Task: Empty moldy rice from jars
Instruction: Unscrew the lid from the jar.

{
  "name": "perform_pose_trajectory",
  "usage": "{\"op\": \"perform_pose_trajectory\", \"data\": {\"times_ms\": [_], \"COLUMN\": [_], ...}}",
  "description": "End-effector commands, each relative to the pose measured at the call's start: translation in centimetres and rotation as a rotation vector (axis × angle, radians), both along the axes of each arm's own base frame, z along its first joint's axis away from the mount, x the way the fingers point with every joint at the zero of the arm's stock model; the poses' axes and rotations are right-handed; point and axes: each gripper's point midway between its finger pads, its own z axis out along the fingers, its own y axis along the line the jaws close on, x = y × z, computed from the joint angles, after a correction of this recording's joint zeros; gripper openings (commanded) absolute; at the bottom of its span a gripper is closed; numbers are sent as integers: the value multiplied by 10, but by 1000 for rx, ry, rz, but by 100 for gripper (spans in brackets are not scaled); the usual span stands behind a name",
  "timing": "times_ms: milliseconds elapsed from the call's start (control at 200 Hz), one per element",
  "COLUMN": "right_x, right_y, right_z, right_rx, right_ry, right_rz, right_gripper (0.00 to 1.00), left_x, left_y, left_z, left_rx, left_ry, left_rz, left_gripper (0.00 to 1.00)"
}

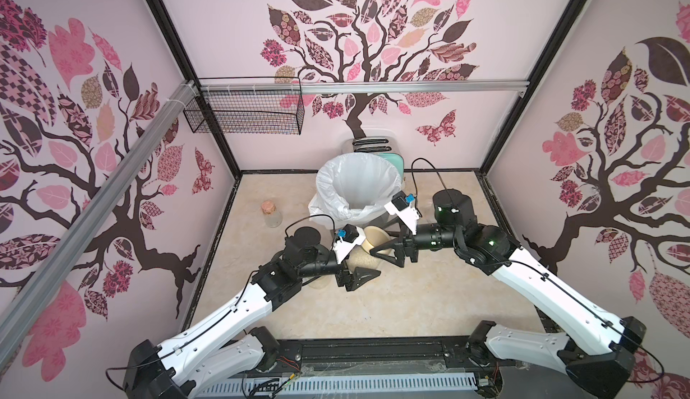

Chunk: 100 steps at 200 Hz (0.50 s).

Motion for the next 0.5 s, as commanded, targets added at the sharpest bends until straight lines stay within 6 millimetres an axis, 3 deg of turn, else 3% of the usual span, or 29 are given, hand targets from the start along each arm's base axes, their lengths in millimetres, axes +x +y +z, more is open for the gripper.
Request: {"op": "perform_pose_trajectory", "data": {"times_ms": [0,250,495], "right_x": [-27,-48,-48], "right_y": [4,0,-6], "right_z": [6,11,16], "right_rx": [56,109,125], "right_ry": [-85,-122,-157], "right_rz": [188,339,369], "right_gripper": [62,65,69], "left_x": [-28,-40,-41], "left_y": [0,0,1], "left_z": [82,91,91], "left_rx": [-202,-227,-227], "left_ry": [-127,-95,-97], "left_rz": [-139,-219,-224], "left_gripper": [62,63,63]}}
